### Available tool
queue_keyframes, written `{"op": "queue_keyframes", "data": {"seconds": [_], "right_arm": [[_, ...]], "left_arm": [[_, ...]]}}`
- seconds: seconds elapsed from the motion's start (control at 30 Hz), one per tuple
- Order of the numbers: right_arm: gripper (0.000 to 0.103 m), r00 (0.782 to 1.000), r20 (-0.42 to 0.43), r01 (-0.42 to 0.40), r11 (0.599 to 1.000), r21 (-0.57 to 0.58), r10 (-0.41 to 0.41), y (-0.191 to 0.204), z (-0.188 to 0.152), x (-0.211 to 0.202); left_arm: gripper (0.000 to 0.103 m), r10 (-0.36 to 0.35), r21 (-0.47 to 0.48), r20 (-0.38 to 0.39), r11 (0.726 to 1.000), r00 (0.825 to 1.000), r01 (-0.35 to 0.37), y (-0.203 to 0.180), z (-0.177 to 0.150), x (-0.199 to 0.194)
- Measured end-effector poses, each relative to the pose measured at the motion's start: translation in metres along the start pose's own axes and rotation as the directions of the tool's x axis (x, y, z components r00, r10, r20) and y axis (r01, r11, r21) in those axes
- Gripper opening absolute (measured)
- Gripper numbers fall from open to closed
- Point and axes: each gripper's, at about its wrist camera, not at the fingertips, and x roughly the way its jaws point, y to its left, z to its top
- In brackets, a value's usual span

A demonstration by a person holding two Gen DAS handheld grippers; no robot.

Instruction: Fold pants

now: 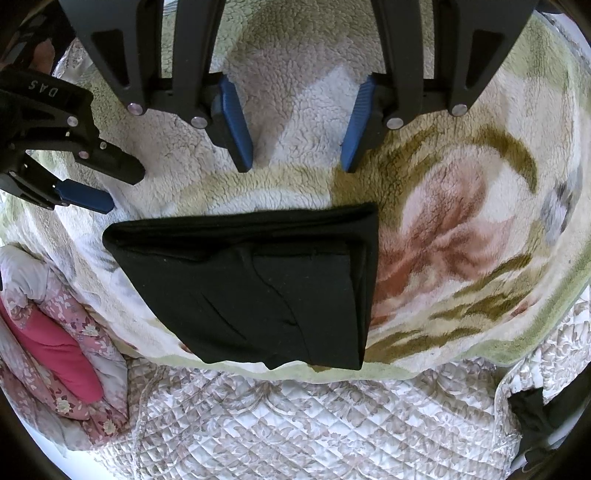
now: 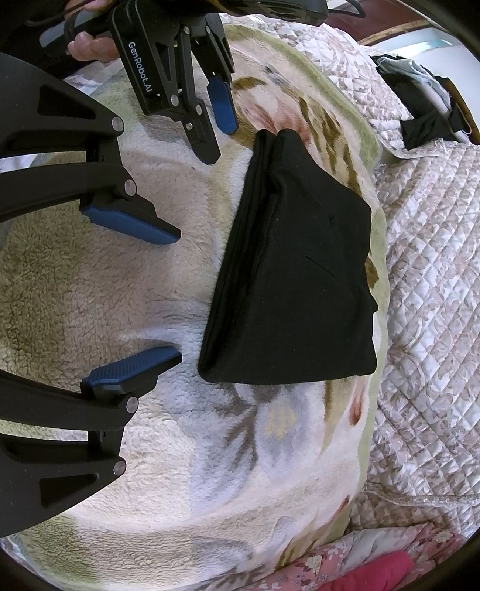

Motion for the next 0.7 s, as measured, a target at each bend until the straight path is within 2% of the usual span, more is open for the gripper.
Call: {"op": "queue_keyframes", "data": {"seconds": [0.7], "right_arm": [[0.060,1.000,-0.012,0.001,1.000,-0.010,-0.001,0.0003,0.0016,0.0005]], "left_arm": [[0.054,0.004,0.009,-0.005,1.000,1.000,-0.004,0.0013,0.0003,0.0003]]}}
